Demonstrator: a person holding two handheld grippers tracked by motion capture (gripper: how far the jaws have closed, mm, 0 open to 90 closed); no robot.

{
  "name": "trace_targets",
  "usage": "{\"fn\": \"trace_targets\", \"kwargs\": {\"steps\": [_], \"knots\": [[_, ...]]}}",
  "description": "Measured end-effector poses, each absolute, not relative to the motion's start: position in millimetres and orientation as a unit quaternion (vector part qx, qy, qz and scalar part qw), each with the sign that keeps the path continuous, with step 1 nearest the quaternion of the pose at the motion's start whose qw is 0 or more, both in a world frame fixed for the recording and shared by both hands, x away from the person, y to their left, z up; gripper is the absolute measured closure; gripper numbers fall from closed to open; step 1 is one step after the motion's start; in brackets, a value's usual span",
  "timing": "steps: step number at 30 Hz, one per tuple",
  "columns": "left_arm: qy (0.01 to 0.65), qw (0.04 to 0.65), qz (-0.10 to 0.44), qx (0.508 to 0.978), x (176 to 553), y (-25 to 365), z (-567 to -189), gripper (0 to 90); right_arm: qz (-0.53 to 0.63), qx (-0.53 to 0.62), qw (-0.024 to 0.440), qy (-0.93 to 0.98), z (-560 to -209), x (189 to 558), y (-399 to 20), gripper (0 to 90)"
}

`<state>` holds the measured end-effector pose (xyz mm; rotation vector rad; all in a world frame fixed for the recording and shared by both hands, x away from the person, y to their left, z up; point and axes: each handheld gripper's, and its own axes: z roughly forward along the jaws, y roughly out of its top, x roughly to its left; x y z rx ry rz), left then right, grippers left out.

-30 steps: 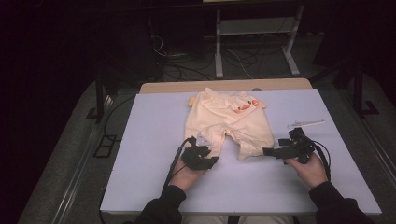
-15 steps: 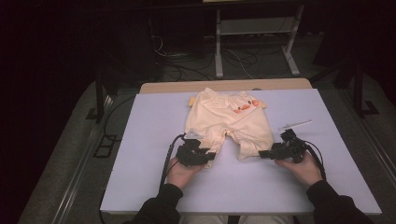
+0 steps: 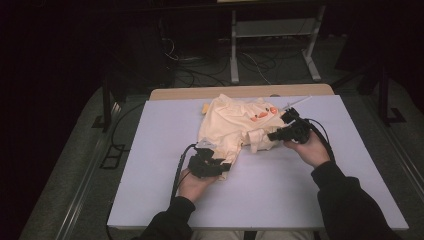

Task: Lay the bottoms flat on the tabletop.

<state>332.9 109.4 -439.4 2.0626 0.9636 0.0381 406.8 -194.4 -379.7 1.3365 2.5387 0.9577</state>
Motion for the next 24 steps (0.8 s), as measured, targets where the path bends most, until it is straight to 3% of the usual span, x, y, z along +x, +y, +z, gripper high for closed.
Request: {"fn": "trace_targets", "kwargs": {"steps": [8,15,24], "knots": [[0.391,0.427,0.003,0.815,334.8,112.0,-439.6,64.2,0.293,0.512,0.117,0.799,-403.7,447.3,-182.7,44.9],[0.393,0.429,-0.003,0.814,336.3,113.1,-440.4,64.2,0.300,0.547,0.101,0.775,-423.7,456.5,-189.1,39.5],[0.396,0.432,-0.005,0.810,336.5,113.6,-440.2,64.2,0.324,0.540,0.107,0.769,-401.2,439.9,-204.7,35.1]]}}
